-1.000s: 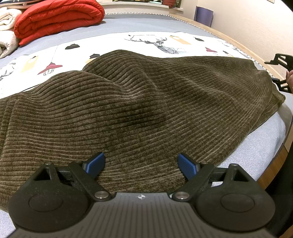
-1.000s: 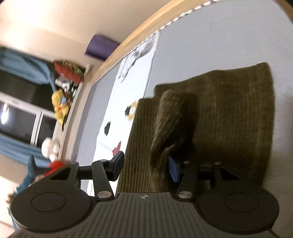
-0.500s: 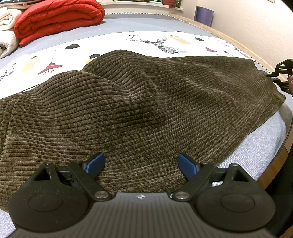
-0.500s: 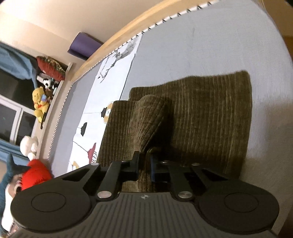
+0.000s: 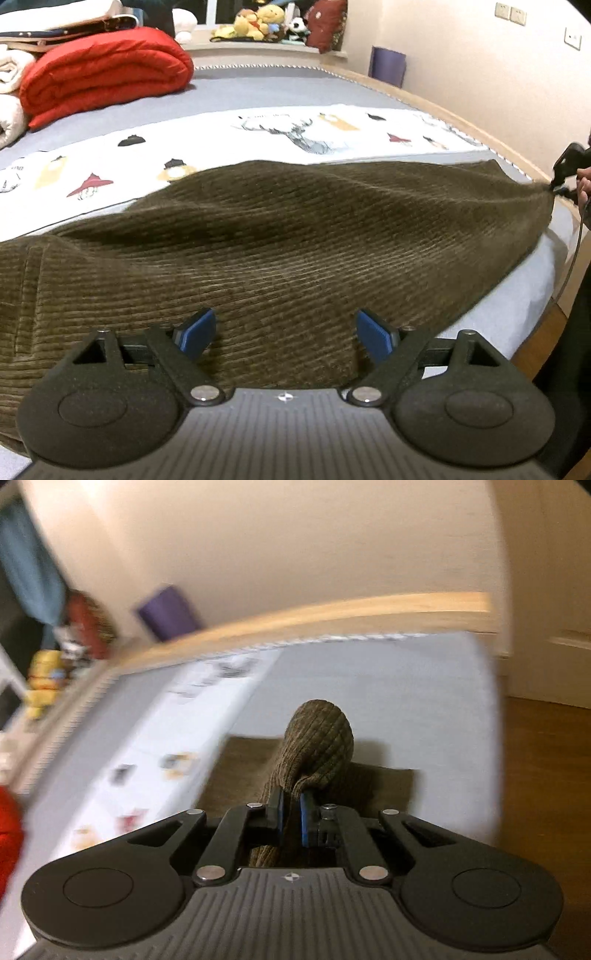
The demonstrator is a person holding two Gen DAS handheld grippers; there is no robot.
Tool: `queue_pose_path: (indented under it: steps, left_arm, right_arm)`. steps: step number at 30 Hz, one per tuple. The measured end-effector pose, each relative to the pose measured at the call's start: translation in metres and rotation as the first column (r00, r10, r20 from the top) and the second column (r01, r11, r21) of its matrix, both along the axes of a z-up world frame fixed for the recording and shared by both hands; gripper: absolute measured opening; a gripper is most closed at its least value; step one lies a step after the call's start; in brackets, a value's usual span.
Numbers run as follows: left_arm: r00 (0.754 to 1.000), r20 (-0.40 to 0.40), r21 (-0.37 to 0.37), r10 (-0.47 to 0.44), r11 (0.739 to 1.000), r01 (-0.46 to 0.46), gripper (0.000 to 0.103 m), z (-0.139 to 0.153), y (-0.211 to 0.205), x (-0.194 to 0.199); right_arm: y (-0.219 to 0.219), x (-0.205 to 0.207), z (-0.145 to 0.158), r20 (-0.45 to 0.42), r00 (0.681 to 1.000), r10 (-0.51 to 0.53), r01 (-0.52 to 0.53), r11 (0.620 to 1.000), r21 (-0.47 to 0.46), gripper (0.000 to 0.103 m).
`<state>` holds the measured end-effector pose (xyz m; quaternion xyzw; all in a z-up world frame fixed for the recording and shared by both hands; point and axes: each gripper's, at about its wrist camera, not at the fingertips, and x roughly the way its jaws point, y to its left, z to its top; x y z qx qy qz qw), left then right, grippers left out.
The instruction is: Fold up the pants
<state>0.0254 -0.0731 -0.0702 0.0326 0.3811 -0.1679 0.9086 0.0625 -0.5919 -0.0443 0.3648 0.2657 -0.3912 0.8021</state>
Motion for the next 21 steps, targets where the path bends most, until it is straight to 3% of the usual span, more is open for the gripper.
queue_pose_path:
  steps: [2,6,9,11,12,15,18,21]
  left_arm:
    - [1.000,0.001,0.012,-0.012,1.000,0.012,0.088,0.000,-0.003,-0.001]
    - [1.000,0.022,-0.002,-0.012,1.000,0.012,0.088,0.006,-0.002,0.000]
    - [1.000,-0.001,0.012,0.010,1.000,-0.010,0.088,0.007,0.001,0.003]
    - [0.991,-0.130,0.099,0.029,0.995,-0.016,0.089,-0.009,-0.001,0.011]
    - [0.986,-0.165,0.096,0.026,0.995,-0.010,0.089,-0.014,0.003,0.010]
    - [0.981,-0.191,0.096,0.025,0.995,-0.007,0.088,-0.006,0.005,0.013]
    - [0.983,-0.159,0.111,0.087,0.991,-0.070,0.081,0.008,0.021,0.014]
    - [0.975,-0.080,0.059,0.208,0.977,-0.204,0.081,0.044,0.065,0.023]
  right_arm:
    - [-0.014,-0.001,-0.019,-0.048,0.998,-0.028,0.034,0.992,0.124,0.012]
    - [-0.020,-0.007,-0.021,-0.047,0.997,-0.067,0.073,0.989,0.130,0.029]
    - [-0.017,0.000,-0.024,-0.107,0.993,-0.057,0.068,0.992,0.105,0.033]
    - [-0.015,0.004,-0.025,-0.171,0.983,-0.072,0.087,0.993,0.080,0.036]
    - [-0.014,0.005,-0.022,-0.191,0.976,-0.100,0.112,0.992,0.050,0.041]
    - [-0.002,0.004,-0.003,-0.228,0.953,-0.197,0.174,0.978,-0.118,0.041]
    - [0.010,-0.001,0.016,-0.170,0.951,-0.258,0.218,0.951,-0.220,0.041]
    - [0.020,-0.007,0.028,-0.011,0.985,-0.175,0.170,0.971,-0.170,0.041]
